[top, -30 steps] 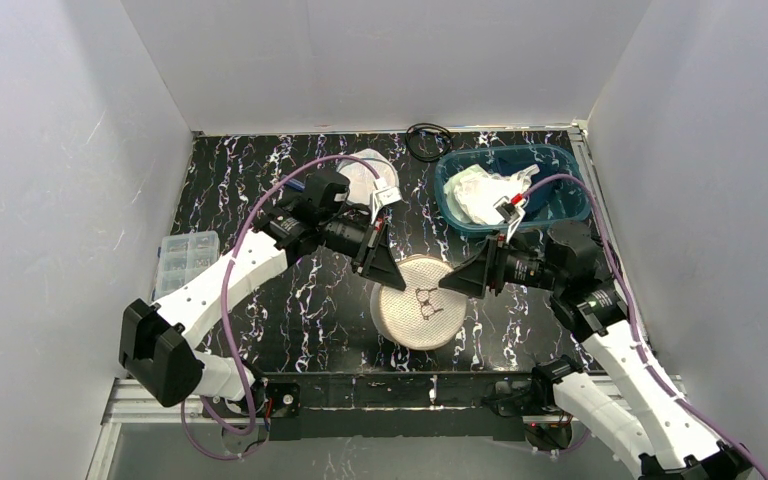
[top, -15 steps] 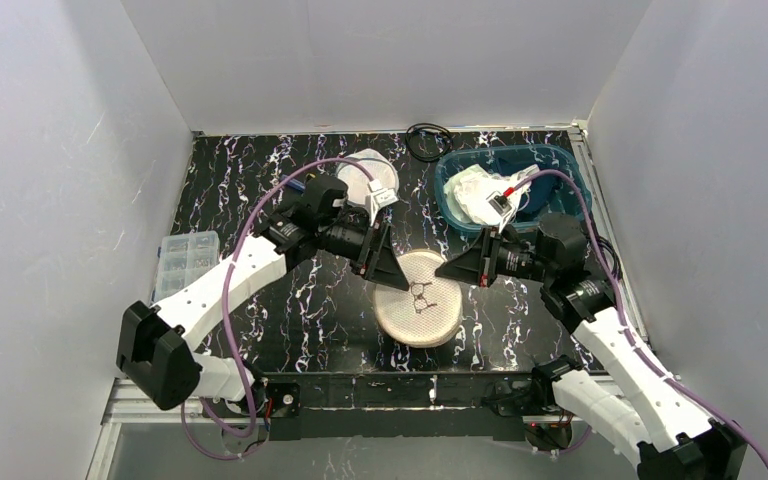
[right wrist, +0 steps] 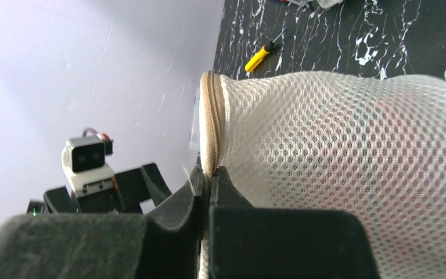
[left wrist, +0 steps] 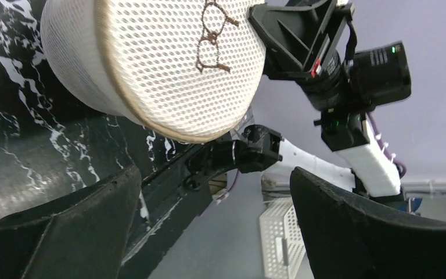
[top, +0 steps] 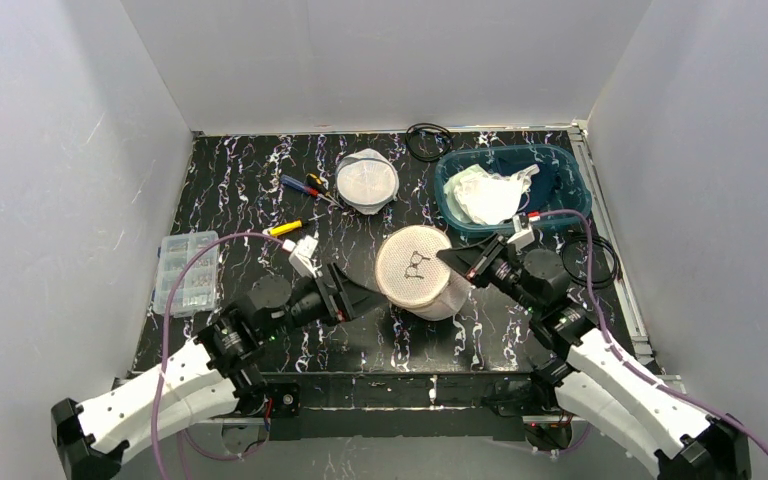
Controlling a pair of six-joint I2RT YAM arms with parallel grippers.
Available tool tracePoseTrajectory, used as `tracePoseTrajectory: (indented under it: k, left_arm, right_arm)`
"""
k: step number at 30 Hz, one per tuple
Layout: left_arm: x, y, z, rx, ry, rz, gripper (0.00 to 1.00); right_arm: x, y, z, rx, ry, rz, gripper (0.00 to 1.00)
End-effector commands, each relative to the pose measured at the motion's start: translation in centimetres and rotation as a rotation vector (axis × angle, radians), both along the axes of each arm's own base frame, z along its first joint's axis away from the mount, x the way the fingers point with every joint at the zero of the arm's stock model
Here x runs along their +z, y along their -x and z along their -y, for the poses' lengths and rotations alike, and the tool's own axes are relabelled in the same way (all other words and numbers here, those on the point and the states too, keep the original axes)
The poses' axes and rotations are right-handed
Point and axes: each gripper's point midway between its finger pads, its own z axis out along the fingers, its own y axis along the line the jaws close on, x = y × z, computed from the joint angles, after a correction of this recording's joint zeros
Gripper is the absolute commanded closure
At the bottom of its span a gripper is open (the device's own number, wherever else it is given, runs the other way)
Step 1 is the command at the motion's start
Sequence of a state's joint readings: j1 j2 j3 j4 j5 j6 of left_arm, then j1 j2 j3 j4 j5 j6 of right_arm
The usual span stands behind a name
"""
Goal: Unzip the laundry bag and remove the bra
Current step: Adjust the laundry bag.
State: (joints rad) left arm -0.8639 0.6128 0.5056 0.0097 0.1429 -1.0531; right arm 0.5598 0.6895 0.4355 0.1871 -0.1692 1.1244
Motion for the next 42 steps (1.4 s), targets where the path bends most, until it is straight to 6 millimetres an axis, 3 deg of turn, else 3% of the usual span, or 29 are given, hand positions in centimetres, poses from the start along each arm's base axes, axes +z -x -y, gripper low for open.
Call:
tracePoseTrajectory:
  k: [1,5,10,19,23,34,42]
  left_arm:
    - [0.7,-2.9,-0.1,0.278,0.073,-0.036,0.02]
    - [-0.3,-3.3,1.8,0.305,0.085,-0.077,0.02]
    - [-2.7,-3.6,3.2,0.353,0.107,-0.164,0.03]
    - [-4.1,-1.8,3.5,0.357,0.128,-0.214,0.05]
    - [-4.1,-2.2,3.9,0.373,0.109,-0.198,0.08]
    - [-3.1,-3.6,4.7,0.390,0.077,-0.121,0.34]
    - [-3.3,-4.7,4.8,0.366,0.068,-0.131,0.67]
  right_arm:
    - [2.8,-1.2,0.1,-0.195,-0.157,0.029,0.99]
    - [1.2,-0.4,-0.4,-0.274,-0.199,-0.028,0.99]
    - [0.5,0.0,-0.6,-0.296,-0.244,-0.053,0.99]
    - [-0.5,0.0,0.6,-0.338,-0.241,-0.057,0.99]
    - [-1.0,0.3,0.1,-0.314,-0.267,-0.085,0.99]
    - [-0.1,1.2,-1.2,-0.243,-0.259,-0.094,0.99]
    - [-0.4,2.3,-1.8,-0.204,-0.228,-0.093,0.99]
